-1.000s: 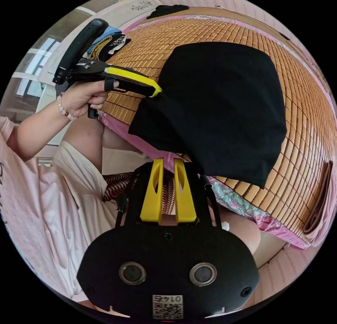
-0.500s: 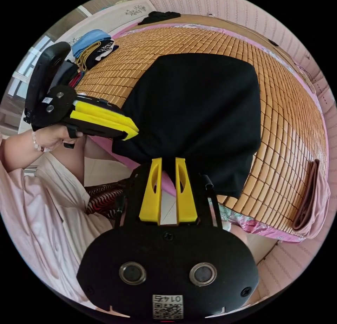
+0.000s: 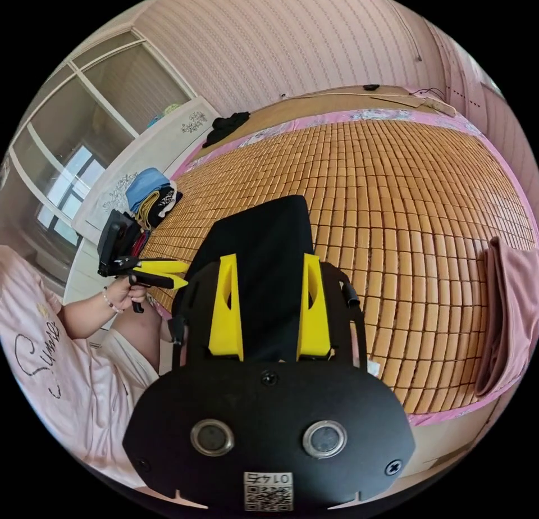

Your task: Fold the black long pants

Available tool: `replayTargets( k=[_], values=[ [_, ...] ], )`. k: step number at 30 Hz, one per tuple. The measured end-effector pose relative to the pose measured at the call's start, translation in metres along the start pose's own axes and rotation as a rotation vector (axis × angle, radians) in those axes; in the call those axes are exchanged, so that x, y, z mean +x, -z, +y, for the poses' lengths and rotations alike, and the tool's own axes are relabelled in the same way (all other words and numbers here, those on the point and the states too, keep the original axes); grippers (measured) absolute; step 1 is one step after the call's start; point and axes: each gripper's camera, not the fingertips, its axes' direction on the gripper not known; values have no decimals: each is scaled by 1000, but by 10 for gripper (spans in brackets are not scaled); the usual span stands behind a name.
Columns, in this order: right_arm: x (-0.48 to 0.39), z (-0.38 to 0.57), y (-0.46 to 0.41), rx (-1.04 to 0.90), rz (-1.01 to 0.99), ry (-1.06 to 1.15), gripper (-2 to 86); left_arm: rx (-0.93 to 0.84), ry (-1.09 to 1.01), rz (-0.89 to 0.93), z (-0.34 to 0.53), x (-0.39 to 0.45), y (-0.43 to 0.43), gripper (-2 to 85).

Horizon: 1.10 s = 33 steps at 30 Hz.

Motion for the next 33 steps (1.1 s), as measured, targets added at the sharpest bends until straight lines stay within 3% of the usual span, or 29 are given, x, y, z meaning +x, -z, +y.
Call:
replayTargets(
  k=[6, 16, 20, 28, 33],
  values=[
    [58, -3, -44, -187, -129, -115, 154, -11, 103, 169, -10, -29, -29, 192],
    [56, 14, -33, -173, -353, -140, 43, -4, 137, 212, 5, -56, -42, 113],
    [25, 20, -9, -125, -297, -49, 25, 26, 97, 247, 17, -54, -54, 48],
    [3, 30, 91, -5, -259, 86, 20, 89, -78, 327, 6, 23, -72, 37],
    [34, 23, 201, -24, 13, 136, 29, 154, -335, 506, -53, 120, -96, 41]
  ],
)
